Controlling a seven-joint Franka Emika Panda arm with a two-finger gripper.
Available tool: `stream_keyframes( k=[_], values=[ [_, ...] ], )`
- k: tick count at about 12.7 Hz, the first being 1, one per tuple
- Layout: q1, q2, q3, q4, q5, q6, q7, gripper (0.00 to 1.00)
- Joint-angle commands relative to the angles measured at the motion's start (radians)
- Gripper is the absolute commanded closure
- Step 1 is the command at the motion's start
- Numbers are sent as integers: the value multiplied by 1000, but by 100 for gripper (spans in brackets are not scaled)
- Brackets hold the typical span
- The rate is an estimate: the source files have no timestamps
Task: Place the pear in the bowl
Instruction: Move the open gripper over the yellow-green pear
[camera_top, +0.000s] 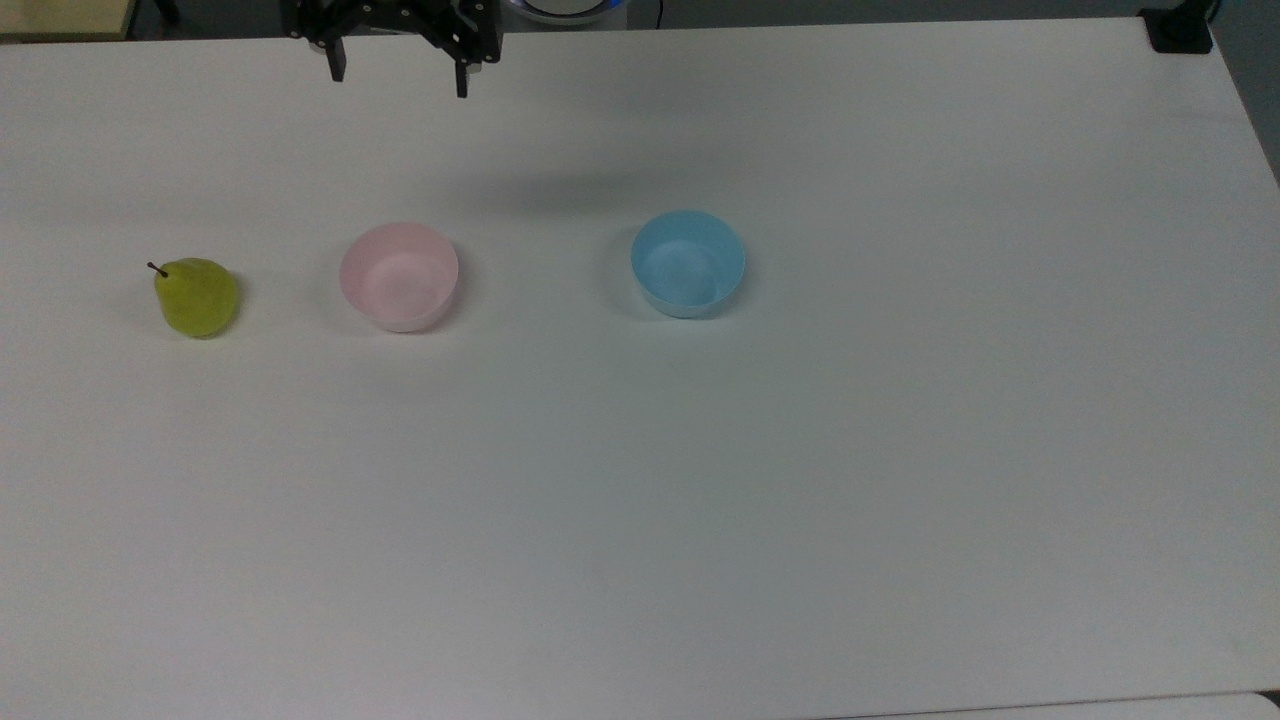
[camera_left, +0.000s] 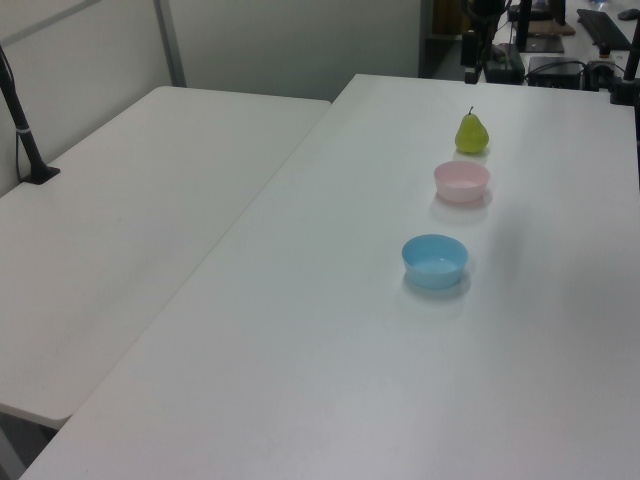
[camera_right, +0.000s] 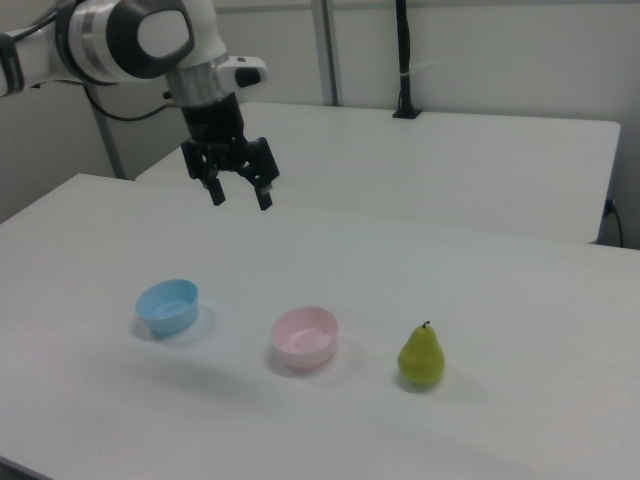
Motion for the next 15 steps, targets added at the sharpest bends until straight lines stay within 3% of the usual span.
stream_keyframes(
  k=[1, 9, 15],
  values=[
    [-50, 12, -7, -16, 13, 54, -73, 0],
    [-227, 157, -10, -13, 19, 195, -253, 0],
    [-319, 285, -10, -14, 2, 319, -287, 0]
  ],
)
